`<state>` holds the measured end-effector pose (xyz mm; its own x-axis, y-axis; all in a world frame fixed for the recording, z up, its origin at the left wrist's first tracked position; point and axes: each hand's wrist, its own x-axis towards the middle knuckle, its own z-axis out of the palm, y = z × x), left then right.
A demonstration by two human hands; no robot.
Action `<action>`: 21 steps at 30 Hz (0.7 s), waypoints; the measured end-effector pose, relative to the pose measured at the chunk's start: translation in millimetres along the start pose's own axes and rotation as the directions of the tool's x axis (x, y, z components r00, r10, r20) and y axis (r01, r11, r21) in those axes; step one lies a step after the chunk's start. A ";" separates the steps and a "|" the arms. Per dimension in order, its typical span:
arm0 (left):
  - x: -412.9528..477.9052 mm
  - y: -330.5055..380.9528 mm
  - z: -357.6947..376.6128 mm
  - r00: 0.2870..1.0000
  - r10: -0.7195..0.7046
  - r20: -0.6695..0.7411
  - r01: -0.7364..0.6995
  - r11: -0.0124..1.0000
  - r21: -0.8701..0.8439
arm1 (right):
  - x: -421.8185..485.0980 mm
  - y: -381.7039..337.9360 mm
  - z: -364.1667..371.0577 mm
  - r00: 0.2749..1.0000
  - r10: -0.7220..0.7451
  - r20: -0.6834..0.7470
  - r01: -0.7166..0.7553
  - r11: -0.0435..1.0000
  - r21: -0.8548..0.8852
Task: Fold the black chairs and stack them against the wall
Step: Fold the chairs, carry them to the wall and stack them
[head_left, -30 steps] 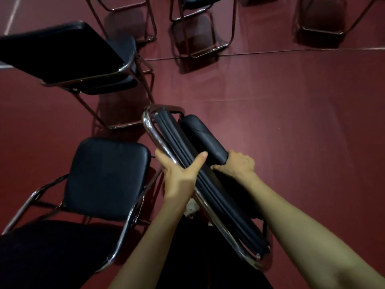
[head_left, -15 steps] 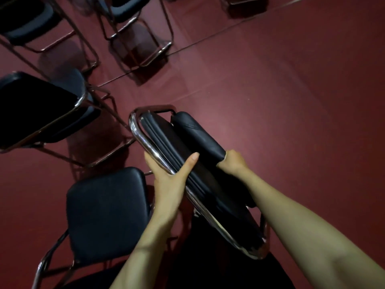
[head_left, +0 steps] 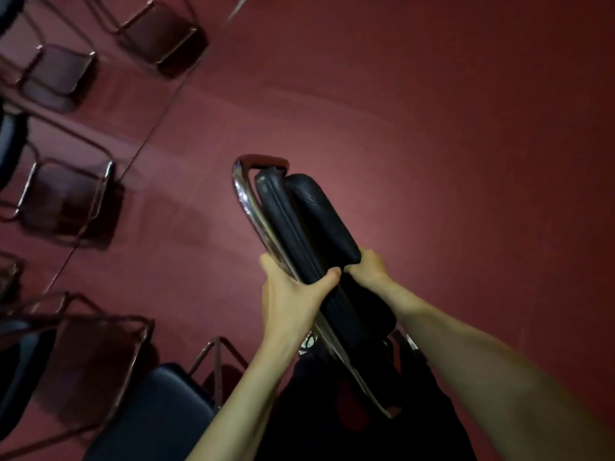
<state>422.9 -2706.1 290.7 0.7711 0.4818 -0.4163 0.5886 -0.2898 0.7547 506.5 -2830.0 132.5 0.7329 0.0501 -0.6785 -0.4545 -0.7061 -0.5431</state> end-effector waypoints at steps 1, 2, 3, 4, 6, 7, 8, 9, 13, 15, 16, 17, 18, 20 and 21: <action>-2.0 12.0 20.5 0.999 0.030 0.036 -0.031 0.999 0.022 | -0.2 17.1 -13.9 1.000 0.021 -0.020 -0.020 0.999 0.050; -5.8 25.5 41.2 0.996 0.057 0.071 -0.060 0.997 0.042 | -2.2 35.0 -29.3 0.998 0.046 -0.040 -0.042 0.994 0.097; -10.7 38.4 61.8 0.991 0.079 0.106 -0.085 0.994 0.062 | -4.4 53.9 -45.9 0.996 0.074 -0.056 -0.066 0.988 0.137; -15.7 51.5 81.5 0.986 0.098 0.137 -0.109 0.991 0.077 | -7.0 72.3 -62.8 0.993 0.101 -0.065 -0.089 0.981 0.172; -28.2 80.4 123.1 0.971 0.131 0.202 -0.150 0.986 0.079 | -13.7 111.8 -101.4 0.986 0.147 -0.081 -0.124 0.963 0.240; -34.2 94.9 144.6 0.961 0.148 0.235 -0.169 0.983 0.072 | -16.9 131.3 -123.3 0.982 0.163 -0.099 -0.133 0.957 0.259; -41.0 110.5 167.1 0.949 0.161 0.270 -0.185 0.981 0.065 | -20.3 150.5 -146.6 0.976 0.179 -0.126 -0.139 0.952 0.272; -49.5 126.9 190.5 0.936 0.172 0.307 -0.199 0.978 0.059 | -25.4 169.4 -171.4 0.968 0.197 -0.156 -0.147 0.948 0.284; -94.2 185.7 280.7 0.871 0.228 0.435 -0.232 0.972 -0.046 | -50.5 240.0 -272.6 0.927 0.262 -0.268 -0.183 0.941 0.284; -120.6 209.3 321.6 0.812 0.256 0.525 -0.254 0.964 -0.077 | -67.2 275.0 -318.3 0.899 0.311 -0.309 -0.222 0.931 0.291; -133.7 219.8 340.4 0.777 0.256 0.575 -0.252 0.964 -0.089 | -75.7 292.6 -339.0 0.881 0.338 -0.330 -0.238 0.921 0.308; -147.5 230.8 358.9 0.740 0.248 0.625 -0.242 0.965 -0.097 | -84.2 311.0 -359.5 0.860 0.368 -0.352 -0.255 0.909 0.329; -160.8 241.6 377.8 0.698 0.239 0.675 -0.232 0.967 -0.102 | -92.4 329.7 -380.5 0.838 0.398 -0.373 -0.274 0.899 0.343; -186.8 265.1 416.5 0.594 0.225 0.772 -0.220 0.969 -0.112 | -108.8 365.6 -423.4 0.799 0.446 -0.404 -0.315 0.882 0.351; -198.0 277.0 438.6 0.540 0.221 0.812 -0.222 0.968 -0.115 | -118.2 383.3 -446.5 0.776 0.470 -0.420 -0.333 0.871 0.360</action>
<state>539.9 -3244.5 359.8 0.7435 -0.4755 -0.4703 0.3707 -0.2923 0.8816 471.7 -3421.9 225.4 0.5678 -0.5901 -0.5739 -0.8225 -0.3779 -0.4252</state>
